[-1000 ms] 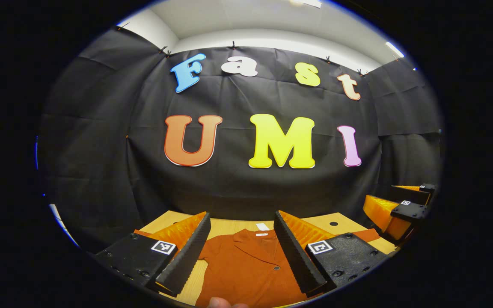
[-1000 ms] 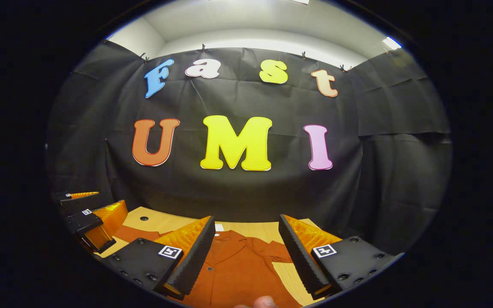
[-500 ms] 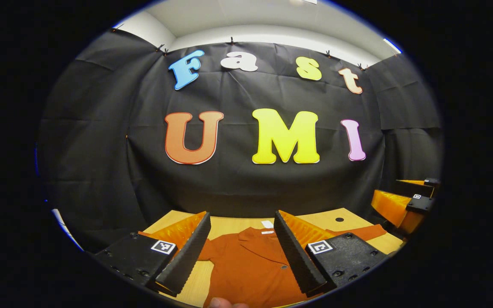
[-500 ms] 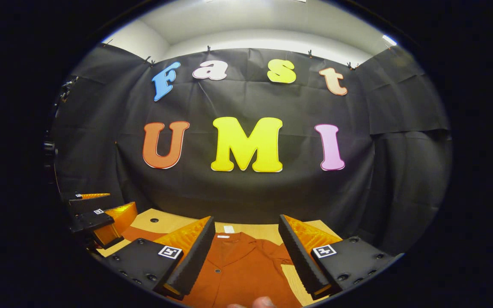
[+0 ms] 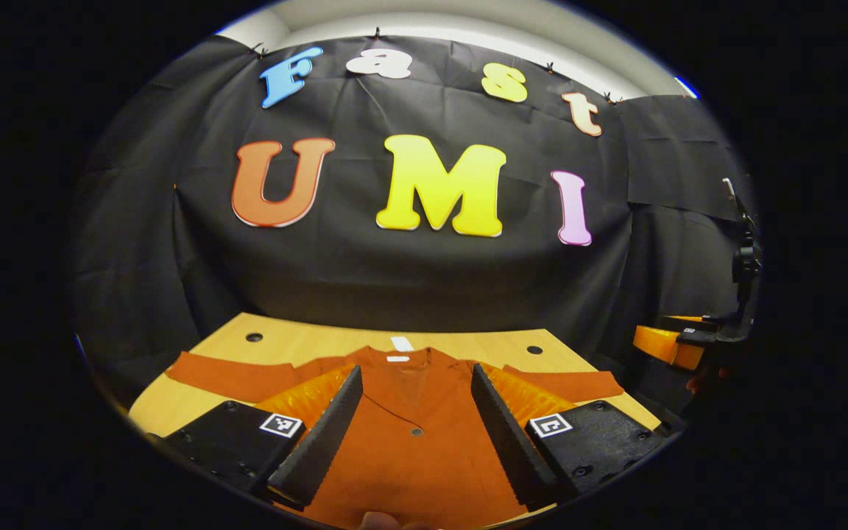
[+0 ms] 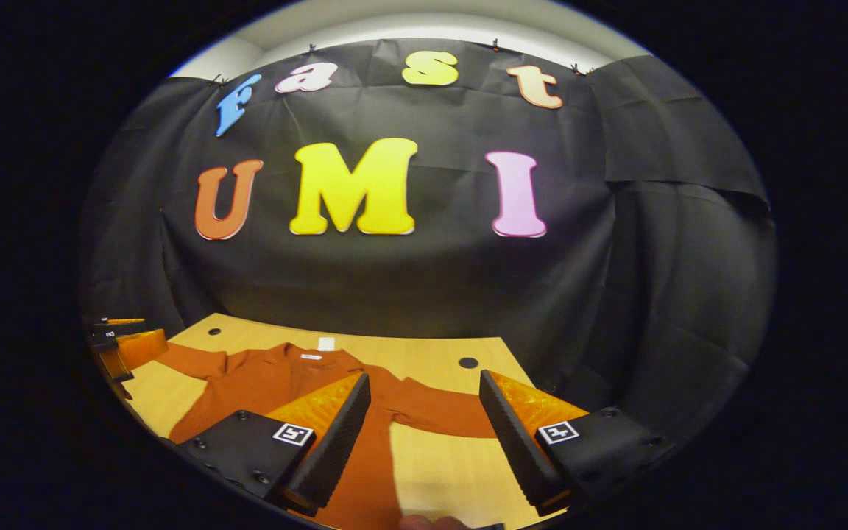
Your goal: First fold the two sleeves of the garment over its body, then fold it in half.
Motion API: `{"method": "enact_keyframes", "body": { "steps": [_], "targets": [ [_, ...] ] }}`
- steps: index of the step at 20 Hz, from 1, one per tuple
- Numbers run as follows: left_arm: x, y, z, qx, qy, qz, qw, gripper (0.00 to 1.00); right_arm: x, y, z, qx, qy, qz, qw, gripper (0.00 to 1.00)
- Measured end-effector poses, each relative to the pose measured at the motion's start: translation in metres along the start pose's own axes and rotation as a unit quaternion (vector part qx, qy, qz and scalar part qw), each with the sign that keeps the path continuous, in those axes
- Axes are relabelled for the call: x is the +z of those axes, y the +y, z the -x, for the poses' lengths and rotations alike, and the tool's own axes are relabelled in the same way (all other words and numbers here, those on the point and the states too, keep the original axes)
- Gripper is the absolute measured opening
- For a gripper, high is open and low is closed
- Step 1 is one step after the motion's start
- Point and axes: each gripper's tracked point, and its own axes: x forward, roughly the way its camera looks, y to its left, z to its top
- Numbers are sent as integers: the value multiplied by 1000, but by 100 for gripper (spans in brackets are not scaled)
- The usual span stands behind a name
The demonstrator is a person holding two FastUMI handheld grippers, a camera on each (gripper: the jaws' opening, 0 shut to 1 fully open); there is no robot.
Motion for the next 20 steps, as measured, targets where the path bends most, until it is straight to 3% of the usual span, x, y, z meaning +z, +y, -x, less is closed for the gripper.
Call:
{"method": "enact_keyframes", "body": {
  "steps": [5,7,10,13,20],
  "targets": [
    [-30,-30,-32,21,66,9,998,96,-68,-141,-78,-36,84,27,995,95],
    [-37,-39,-39,32,92,8,995,96,-104,-182,-114,-26,132,26,991,94],
    [-34,-50,-46,38,105,-4,994,96,-162,-211,-164,7,214,-54,975,95],
    [-33,-53,-46,49,117,-16,992,96,-197,-244,-216,-2,242,-145,959,95],
    [-26,-69,-49,48,125,-39,990,96,-233,-269,-253,35,276,-278,919,96]
  ]
}}
